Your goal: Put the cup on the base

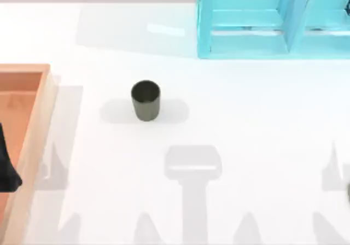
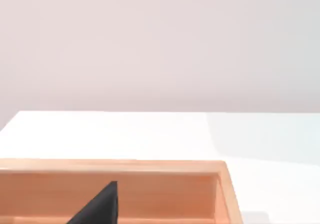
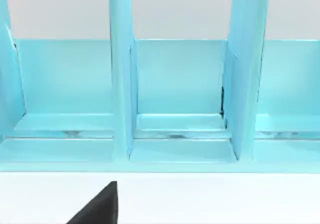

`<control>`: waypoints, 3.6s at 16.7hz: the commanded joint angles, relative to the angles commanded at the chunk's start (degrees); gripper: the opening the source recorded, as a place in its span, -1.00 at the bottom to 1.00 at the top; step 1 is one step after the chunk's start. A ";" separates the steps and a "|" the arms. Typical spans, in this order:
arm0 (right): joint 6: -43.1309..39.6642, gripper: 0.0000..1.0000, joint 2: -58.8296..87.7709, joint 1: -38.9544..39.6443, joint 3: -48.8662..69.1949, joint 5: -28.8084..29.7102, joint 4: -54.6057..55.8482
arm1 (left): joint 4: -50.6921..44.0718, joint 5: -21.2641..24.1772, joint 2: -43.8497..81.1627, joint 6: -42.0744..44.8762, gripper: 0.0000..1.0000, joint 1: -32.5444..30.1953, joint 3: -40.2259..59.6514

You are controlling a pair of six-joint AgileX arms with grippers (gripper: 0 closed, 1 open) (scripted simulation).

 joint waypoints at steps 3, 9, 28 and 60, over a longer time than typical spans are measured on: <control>0.50 1.00 0.51 0.01 0.51 -0.13 -0.30 | 0.00 0.00 0.00 0.00 1.00 0.00 0.00; 14.86 1.00 16.05 0.41 15.92 -3.00 -8.61 | 0.00 0.00 0.00 0.00 1.00 0.00 0.00; 105.37 1.00 124.25 20.77 115.53 -15.44 -63.41 | 0.00 0.00 0.00 0.00 1.00 0.00 0.00; 131.97 0.70 149.68 38.18 133.78 -16.96 -58.89 | 0.00 0.00 0.00 0.00 1.00 0.00 0.00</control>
